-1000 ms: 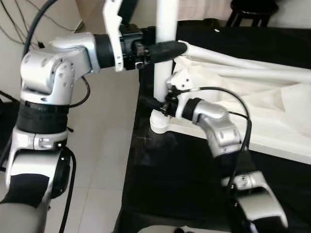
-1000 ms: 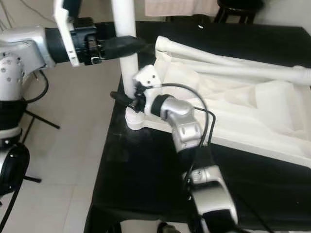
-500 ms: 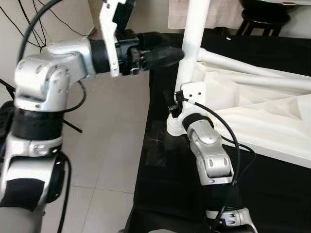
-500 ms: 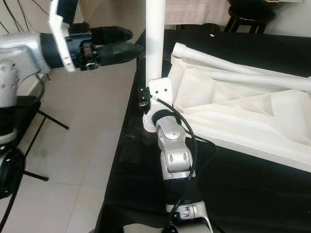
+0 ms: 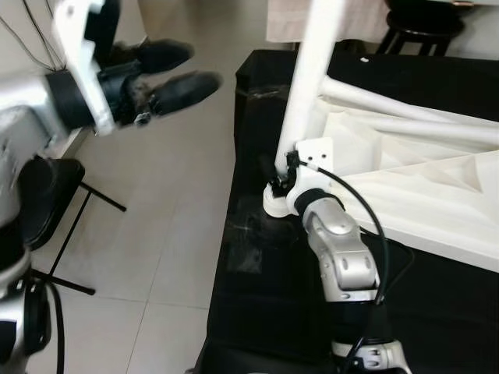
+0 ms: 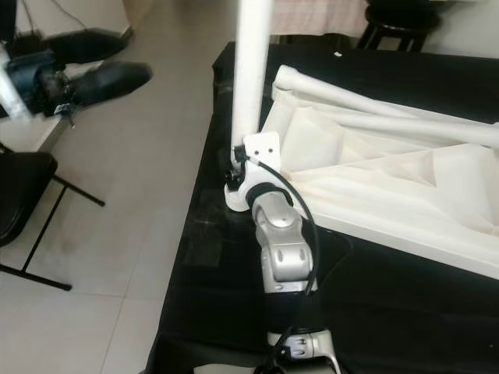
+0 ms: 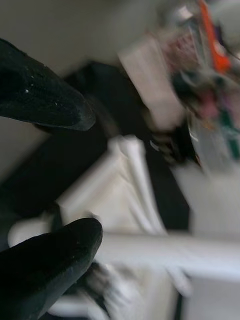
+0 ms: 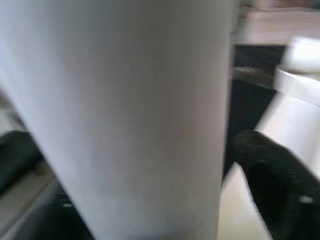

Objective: Building children table

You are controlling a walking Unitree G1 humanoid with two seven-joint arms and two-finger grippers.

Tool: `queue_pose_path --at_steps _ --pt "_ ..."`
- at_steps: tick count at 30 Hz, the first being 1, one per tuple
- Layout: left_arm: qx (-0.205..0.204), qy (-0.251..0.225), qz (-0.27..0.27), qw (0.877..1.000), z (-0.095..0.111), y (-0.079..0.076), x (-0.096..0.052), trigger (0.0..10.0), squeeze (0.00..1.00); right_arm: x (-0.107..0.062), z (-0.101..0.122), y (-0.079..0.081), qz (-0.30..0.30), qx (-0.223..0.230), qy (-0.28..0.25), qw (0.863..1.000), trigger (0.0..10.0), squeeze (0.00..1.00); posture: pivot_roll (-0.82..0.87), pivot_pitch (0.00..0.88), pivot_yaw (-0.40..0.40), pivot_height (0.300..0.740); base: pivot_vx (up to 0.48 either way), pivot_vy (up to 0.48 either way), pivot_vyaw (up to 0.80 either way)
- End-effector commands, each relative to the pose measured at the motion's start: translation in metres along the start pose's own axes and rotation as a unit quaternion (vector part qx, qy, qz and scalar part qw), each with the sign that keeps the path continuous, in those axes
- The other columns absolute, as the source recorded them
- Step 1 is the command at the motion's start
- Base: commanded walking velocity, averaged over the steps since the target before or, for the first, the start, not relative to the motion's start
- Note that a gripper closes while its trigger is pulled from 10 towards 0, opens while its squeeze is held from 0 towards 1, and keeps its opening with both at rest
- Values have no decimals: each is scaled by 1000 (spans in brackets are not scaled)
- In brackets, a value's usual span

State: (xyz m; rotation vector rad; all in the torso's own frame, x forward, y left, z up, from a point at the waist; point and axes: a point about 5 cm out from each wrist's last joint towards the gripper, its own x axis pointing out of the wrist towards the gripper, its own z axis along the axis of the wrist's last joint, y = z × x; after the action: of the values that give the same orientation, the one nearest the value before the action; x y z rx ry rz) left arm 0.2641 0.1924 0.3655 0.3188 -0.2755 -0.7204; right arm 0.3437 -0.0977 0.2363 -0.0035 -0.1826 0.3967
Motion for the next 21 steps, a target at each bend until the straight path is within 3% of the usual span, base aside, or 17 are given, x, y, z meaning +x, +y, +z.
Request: queue_pose_path --at_steps 1,2,3,4,5,6,8,9,10,13,14,16,17,18,19,20,21 --pt "8 14 39 999 -9 -6 -12 10000 0 3 9 1 71 0 -22 997 10000 1000 73 213 -42 740 0 0 0" --pt "-6 28 55 998 -23 -12 -18 10000 0 5 14 -1 117 -9 -25 993 10000 690 73 214 -43 740 0 0 0" --pt "-6 28 55 998 -23 -12 -18 10000 0 5 14 -1 117 -9 -25 993 10000 690 73 214 -43 740 0 0 0" --pt "-30 37 63 997 -39 -24 -23 10000 0 8 18 -7 158 -22 -22 987 10000 0 74 217 -47 740 0 0 0" --pt "-59 46 59 995 -55 -44 -27 10000 0 12 22 -13 199 -43 -18 979 10000 0 76 218 -58 740 0 0 0" --pt "-59 46 59 995 -55 -44 -27 10000 0 12 22 -13 199 -43 -18 979 10000 0 76 218 -58 740 0 0 0" --pt "-83 73 38 993 -73 -76 -33 10000 0 16 25 -20 259 -59 -2 964 10000 0 81 222 -68 740 0 0 0" --pt "-83 73 38 993 -73 -76 -33 10000 0 16 25 -20 259 -59 -2 964 10000 0 81 222 -68 740 0 0 0" --pt "-91 114 13 989 -92 -107 -39 10000 0 24 26 -19 311 -69 15 948 10000 0 84 227 -79 740 0 0 0" --pt "-90 128 3 988 -97 -117 -42 10000 0 27 27 -17 330 -72 18 941 10000 0 84 228 -80 740 0 0 0" --pt "-110 128 9 986 -102 -125 -45 10000 0 31 27 -15 346 -64 21 936 10000 0 85 232 -81 740 0 0 0" --pt "-110 128 9 986 -102 -125 -45 10000 0 31 27 -15 346 -64 21 936 10000 0 85 232 -81 740 0 0 0" --pt "-129 124 6 984 -106 -137 -45 10000 0 34 27 -12 362 -55 22 930 10000 0 88 236 -86 740 0 0 0" --pt "-129 124 6 984 -106 -137 -45 10000 0 34 27 -12 362 -55 22 930 10000 0 88 236 -86 740 0 0 0" --pt "-138 121 -3 983 -108 -151 -46 10000 0 37 28 -10 379 -35 23 925 10000 0 90 240 -89 740 0 0 0" --pt "-146 114 -20 982 -112 -168 -47 10000 0 40 26 -9 391 -22 28 920 7608 0 91 246 -87 740 0 0 0" --pt "-142 109 -38 983 -114 -180 -48 10000 0 41 25 -8 399 -20 29 916 2510 0 91 247 -87 740 0 0 0"
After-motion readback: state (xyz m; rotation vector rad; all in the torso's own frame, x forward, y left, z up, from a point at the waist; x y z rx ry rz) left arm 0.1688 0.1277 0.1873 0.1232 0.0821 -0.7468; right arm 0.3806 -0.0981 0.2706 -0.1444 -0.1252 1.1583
